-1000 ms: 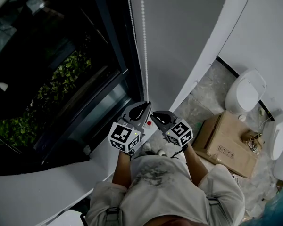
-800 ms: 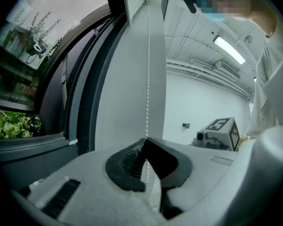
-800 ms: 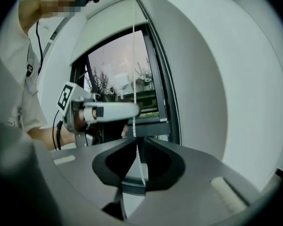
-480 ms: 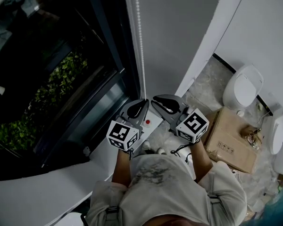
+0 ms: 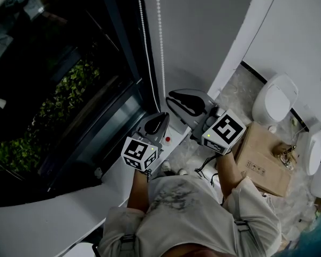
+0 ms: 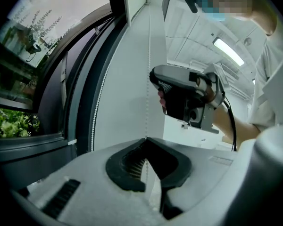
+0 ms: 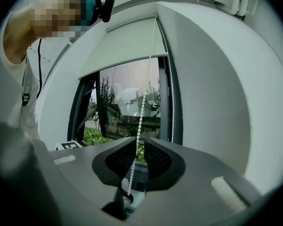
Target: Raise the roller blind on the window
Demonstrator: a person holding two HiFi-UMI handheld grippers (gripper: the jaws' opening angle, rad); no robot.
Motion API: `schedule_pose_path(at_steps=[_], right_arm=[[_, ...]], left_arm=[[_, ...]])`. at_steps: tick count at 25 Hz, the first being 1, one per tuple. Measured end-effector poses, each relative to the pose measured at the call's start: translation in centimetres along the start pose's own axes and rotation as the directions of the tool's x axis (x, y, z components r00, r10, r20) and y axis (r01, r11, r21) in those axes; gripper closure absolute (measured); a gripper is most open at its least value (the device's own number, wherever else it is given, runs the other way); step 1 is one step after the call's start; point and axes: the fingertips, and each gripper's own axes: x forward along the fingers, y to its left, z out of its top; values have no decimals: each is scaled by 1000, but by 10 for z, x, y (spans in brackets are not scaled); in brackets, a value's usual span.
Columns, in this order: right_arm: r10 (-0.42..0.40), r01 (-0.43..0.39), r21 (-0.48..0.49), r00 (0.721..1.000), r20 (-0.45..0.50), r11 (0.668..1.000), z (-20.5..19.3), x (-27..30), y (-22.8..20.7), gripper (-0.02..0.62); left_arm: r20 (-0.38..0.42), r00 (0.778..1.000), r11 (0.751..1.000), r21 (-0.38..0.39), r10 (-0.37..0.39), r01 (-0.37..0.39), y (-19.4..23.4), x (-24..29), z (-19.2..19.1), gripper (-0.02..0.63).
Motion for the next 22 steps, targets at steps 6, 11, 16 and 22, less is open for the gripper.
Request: schedule_pose_path(at_steps=[6,11,16,22], right_arm=[[43,-43,19,999,24,999,19,14,-4,523],[60,-62,43,997,45,997,26,20,-7,522],[58,-60,46,998,38,997,27,22,-8,582],[20,-20,1,1000,19,1000,20,22,-10,584]], left_arm=[[3,1000,1000,-6,5,-5,3,1,0,597],[5,1000,1000,-7,1,-1,1,4,0,597],[7,1000,1000,-10,5,-5,2,6,-1,597],[-11,1000,1000,-22,7,-7,4,9,-8,597]])
